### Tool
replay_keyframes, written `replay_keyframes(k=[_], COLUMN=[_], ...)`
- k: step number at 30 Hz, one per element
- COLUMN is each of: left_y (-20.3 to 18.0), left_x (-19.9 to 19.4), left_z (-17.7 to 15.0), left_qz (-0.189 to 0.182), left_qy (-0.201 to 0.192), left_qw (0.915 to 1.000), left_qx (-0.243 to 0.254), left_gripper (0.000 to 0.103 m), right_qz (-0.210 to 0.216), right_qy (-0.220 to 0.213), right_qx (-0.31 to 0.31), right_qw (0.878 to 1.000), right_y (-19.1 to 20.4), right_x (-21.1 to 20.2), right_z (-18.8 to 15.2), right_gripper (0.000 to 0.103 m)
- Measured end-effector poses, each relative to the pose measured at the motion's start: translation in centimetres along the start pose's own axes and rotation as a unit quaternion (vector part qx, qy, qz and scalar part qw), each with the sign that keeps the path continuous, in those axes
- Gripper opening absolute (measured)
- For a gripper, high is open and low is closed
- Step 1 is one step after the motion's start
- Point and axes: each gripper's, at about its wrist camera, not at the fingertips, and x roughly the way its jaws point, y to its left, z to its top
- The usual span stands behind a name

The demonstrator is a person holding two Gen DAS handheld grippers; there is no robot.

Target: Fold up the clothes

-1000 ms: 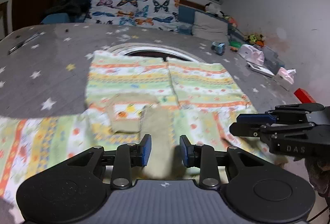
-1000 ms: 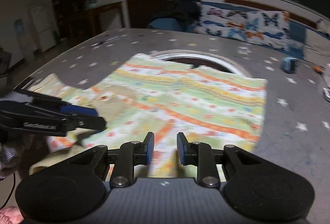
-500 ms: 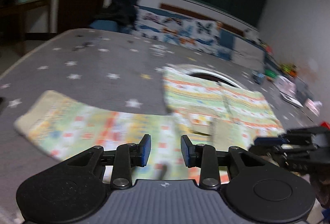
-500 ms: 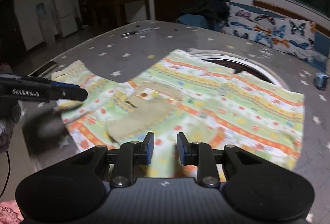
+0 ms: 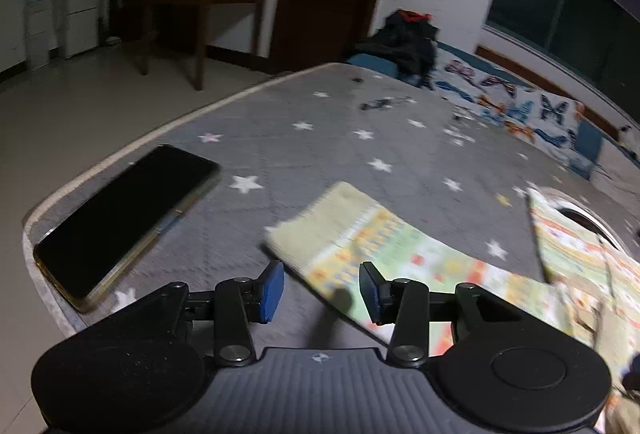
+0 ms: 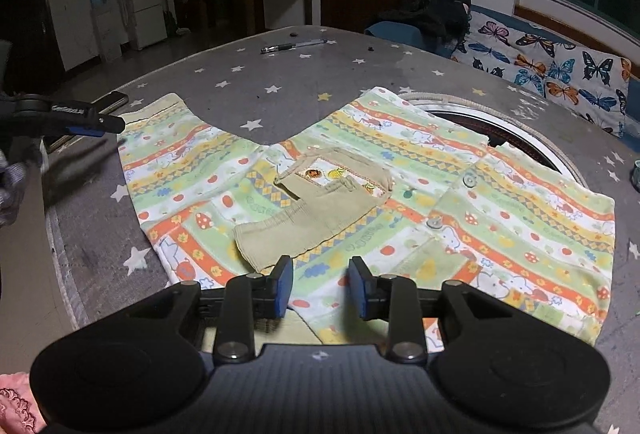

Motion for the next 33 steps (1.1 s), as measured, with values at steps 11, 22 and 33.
replay_keyframes(k=[11, 22, 33], left_y=[0.1, -6.7, -20.1], left_x=[2.2, -2.9, -8.2], left_z=[0.8, 2.7, 1.9], left_qz=[0.025, -0.134, -0.345], left_qy=[0.0, -0.024, -0.017], left_qw=[0.9997, 0.9905, 0.9323], left_qx=[-0.003, 0.016, 0.108], left_gripper=[0.013, 0.004, 0.003], right_qz=[-0.006, -0.019, -0.056], right_qy=[-0.018, -0.036, -0.063], right_qx=[0.028, 0.069, 0.144], right_qw=[0.999, 0.997, 0.986], right_y=[-0.8, -2.6, -6.9], right_x=[-1.6, -3.7, -6.9], right_z=[-0.6, -1.8, -4.0], right_gripper=[0.031, 0.031, 0.031])
